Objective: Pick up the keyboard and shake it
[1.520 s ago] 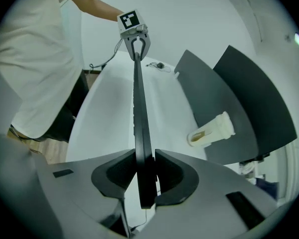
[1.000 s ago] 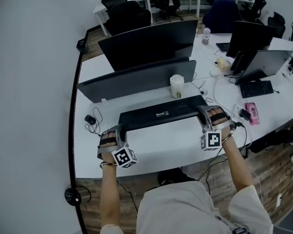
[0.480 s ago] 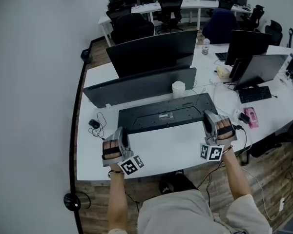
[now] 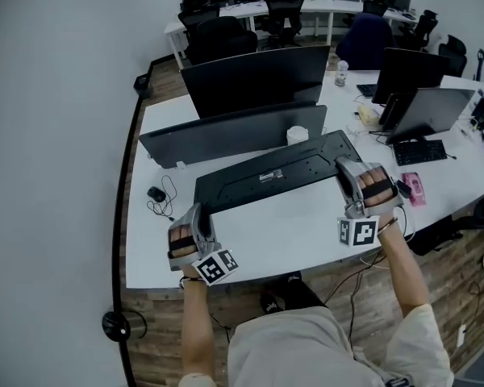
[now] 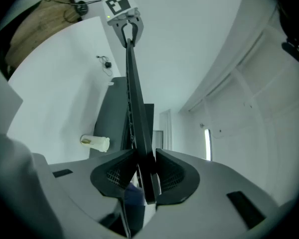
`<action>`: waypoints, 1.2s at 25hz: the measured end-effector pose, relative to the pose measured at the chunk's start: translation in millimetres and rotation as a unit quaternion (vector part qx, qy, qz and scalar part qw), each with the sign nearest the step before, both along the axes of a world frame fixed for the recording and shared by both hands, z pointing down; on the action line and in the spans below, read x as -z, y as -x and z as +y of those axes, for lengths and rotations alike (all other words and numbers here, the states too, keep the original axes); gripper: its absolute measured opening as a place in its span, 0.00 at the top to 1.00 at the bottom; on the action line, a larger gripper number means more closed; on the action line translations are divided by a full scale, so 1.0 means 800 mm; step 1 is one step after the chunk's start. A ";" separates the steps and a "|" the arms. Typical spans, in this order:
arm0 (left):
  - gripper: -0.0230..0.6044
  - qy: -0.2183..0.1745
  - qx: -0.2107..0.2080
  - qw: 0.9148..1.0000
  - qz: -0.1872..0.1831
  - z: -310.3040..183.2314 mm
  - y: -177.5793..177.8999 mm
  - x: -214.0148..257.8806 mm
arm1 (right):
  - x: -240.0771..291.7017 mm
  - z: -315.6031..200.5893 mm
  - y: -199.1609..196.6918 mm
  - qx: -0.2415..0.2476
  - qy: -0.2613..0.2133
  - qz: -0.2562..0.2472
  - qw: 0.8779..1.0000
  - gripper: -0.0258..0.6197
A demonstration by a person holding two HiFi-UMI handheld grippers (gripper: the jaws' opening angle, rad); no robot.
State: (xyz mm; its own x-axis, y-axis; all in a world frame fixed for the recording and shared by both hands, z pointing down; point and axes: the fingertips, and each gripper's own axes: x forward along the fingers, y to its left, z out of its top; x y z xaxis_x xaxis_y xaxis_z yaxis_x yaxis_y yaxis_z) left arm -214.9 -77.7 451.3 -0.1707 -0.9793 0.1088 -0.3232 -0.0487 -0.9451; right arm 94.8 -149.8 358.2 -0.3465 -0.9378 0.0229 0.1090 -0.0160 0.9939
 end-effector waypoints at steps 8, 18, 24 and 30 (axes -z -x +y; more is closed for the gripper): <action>0.79 0.037 0.037 0.986 0.156 0.023 0.017 -0.094 | 0.060 0.016 0.108 0.074 -0.032 0.209 0.975 0.73; 0.79 -0.012 0.059 0.965 0.256 0.027 0.023 -0.072 | 0.160 0.007 0.193 0.091 -0.106 0.303 0.943 0.73; 0.79 -0.057 0.069 0.984 0.152 0.062 0.041 0.041 | 0.165 -0.068 0.182 0.111 -0.074 0.194 0.972 0.74; 0.79 -0.045 0.037 0.998 -0.008 0.058 0.080 0.114 | 0.101 -0.095 0.160 0.090 -0.014 0.034 0.995 0.76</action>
State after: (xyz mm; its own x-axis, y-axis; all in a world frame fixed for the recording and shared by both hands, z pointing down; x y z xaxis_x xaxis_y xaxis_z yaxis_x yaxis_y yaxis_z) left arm -279.1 -31.6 360.3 -0.2434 -0.9698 0.0186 -0.3085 0.0592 -0.9494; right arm -33.4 -225.7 277.5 -0.5079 -0.8610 0.0269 0.1680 -0.0684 0.9834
